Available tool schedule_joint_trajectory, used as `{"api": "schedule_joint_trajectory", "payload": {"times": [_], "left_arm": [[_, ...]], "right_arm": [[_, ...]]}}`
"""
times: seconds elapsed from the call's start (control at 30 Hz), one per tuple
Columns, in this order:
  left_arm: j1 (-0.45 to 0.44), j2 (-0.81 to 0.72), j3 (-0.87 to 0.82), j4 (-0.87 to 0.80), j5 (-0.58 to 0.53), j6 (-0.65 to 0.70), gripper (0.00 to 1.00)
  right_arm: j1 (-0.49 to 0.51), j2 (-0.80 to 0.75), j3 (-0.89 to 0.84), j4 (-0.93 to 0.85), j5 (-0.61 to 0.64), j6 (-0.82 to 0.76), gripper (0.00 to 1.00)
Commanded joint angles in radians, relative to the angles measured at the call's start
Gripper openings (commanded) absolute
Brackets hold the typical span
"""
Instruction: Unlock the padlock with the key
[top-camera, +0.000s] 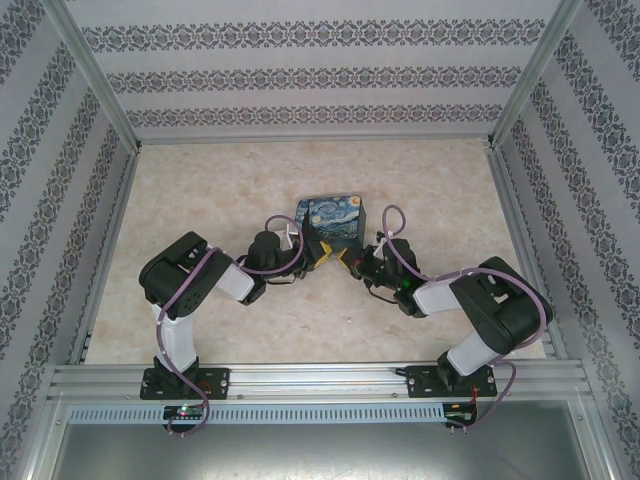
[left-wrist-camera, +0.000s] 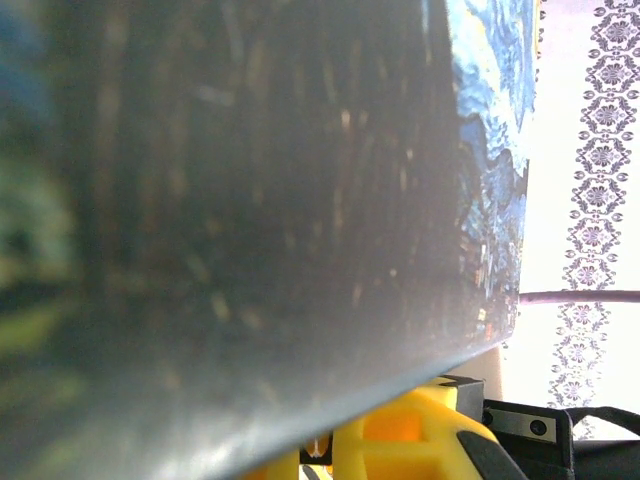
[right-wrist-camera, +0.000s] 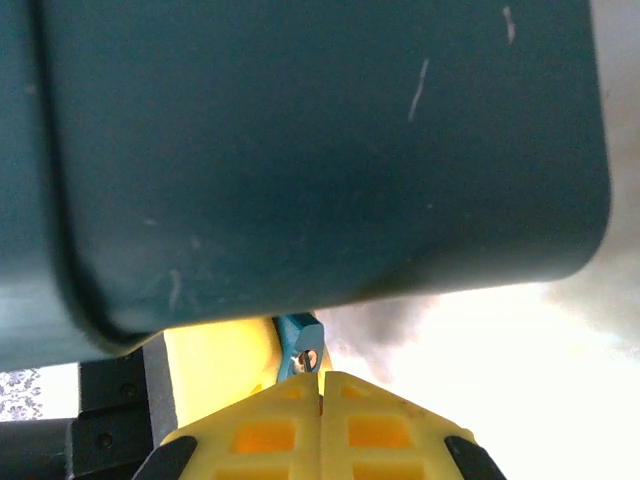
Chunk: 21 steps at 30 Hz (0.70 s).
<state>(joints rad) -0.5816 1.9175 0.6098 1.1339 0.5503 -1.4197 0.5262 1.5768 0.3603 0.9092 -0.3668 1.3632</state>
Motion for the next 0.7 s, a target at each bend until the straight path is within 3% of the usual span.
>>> {"api": "schedule_joint_trajectory", "payload": {"times": [0.0, 0.23, 0.67], "left_arm": [[-0.033, -0.015, 0.016, 0.07, 0.033, -0.045, 0.0], [-0.044, -0.014, 0.017, 0.063, 0.027, -0.046, 0.0], [-0.067, -0.017, 0.019, 0.166, 0.002, -0.17, 0.0]], "right_arm": [[0.002, 0.016, 0.029, 0.065, 0.011, -0.001, 0.0], [-0.001, 0.012, 0.034, 0.078, 0.013, -0.001, 0.0], [-0.061, 0.023, 0.006, 0.212, -0.039, -0.059, 0.0]]}}
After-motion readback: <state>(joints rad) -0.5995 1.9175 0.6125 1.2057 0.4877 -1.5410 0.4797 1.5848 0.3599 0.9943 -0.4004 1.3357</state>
